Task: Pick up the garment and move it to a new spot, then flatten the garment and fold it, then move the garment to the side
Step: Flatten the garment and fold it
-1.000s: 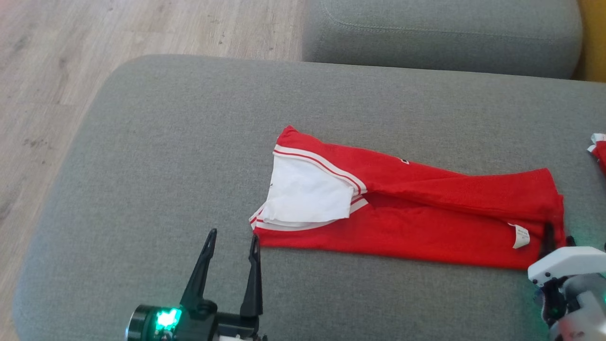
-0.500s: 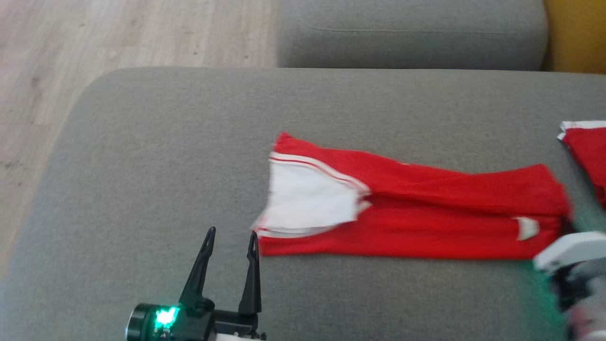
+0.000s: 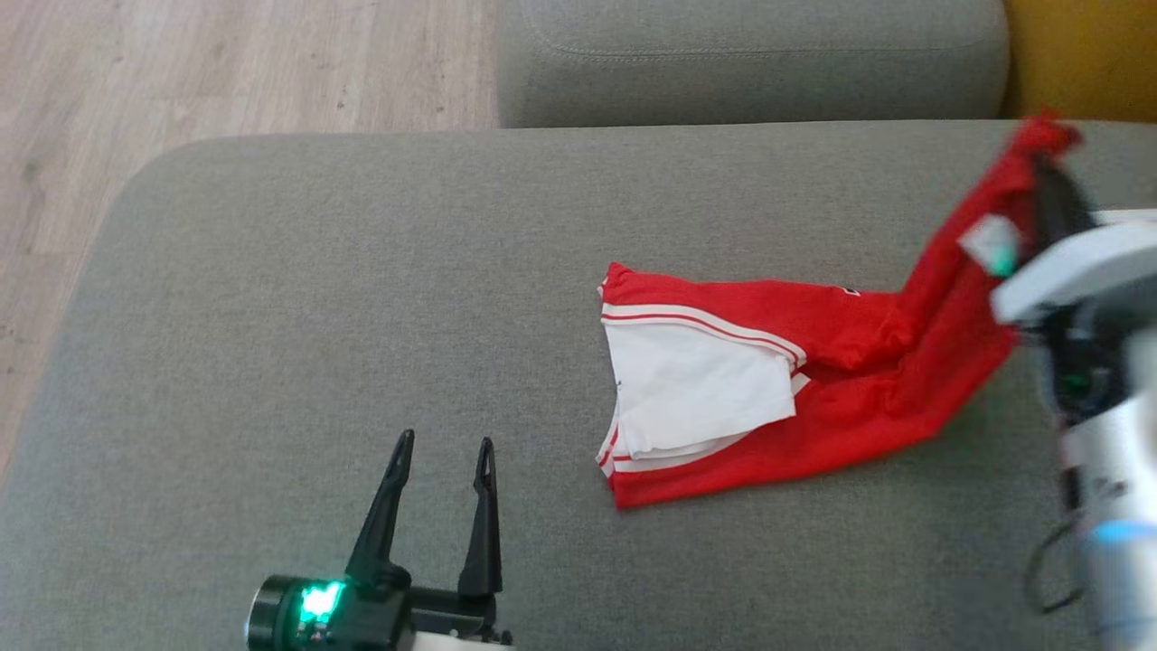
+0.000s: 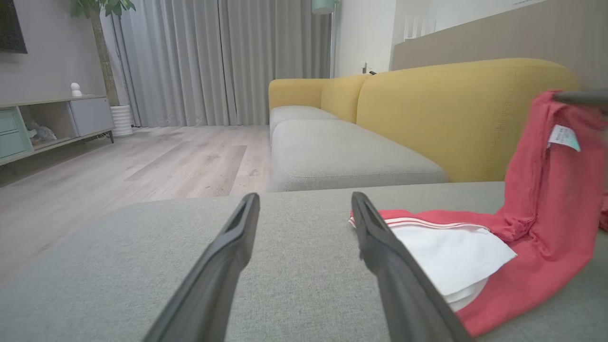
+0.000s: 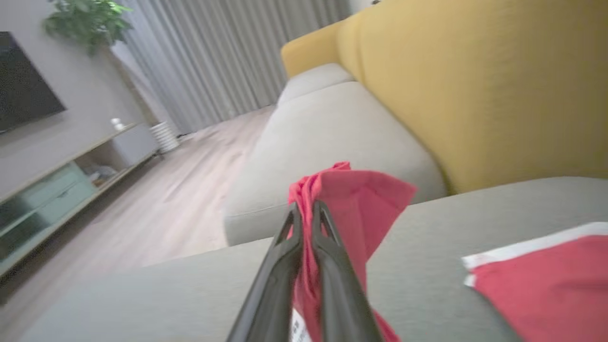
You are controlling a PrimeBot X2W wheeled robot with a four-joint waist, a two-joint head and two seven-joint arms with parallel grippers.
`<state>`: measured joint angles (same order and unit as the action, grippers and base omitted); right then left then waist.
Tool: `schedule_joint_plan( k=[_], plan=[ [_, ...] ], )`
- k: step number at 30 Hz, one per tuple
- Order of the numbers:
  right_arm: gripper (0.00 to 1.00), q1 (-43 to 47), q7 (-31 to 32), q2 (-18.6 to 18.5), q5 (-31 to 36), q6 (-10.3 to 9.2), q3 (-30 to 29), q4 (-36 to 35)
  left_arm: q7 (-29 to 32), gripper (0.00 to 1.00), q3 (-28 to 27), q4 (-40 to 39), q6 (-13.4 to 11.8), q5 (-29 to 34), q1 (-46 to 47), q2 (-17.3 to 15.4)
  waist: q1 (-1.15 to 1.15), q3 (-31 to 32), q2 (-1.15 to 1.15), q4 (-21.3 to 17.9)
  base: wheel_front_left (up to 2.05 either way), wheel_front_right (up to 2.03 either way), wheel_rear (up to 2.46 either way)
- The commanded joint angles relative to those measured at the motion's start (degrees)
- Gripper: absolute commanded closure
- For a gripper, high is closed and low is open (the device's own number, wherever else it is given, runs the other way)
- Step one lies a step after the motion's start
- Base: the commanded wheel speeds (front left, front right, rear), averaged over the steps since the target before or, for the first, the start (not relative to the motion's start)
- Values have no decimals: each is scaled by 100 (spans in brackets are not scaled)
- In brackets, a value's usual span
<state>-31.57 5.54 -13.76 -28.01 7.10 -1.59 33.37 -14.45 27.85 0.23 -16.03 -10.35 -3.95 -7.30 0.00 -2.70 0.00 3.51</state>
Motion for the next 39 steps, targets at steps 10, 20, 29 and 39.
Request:
schedule_joint_plan(
  k=[10, 20, 29, 39],
  plan=[
    [100, 923, 1219, 1060, 81, 39, 1167, -2036, -54, 0, -214, 28, 306, 165, 263, 259, 0, -144, 0, 534, 0, 0, 0],
    [0, 1421, 999, 1087, -670, 39, 2562, -1770, -54, 0, -301, 150, 459, 203, 287, 373, 0, -254, 0, 879, 0, 0, 0],
    [0, 1537, -318, 1088, -464, 39, 1819, -1866, -55, 0, -490, 150, 491, 266, 153, 405, 0, 153, 0, 559, 0, 0, 0],
    [0, 2770, -1782, 588, -67, 39, 1299, -1715, -55, 0, -876, 173, 528, -37, -209, 429, 0, 711, 0, 152, 0, 0, 0]
  ],
)
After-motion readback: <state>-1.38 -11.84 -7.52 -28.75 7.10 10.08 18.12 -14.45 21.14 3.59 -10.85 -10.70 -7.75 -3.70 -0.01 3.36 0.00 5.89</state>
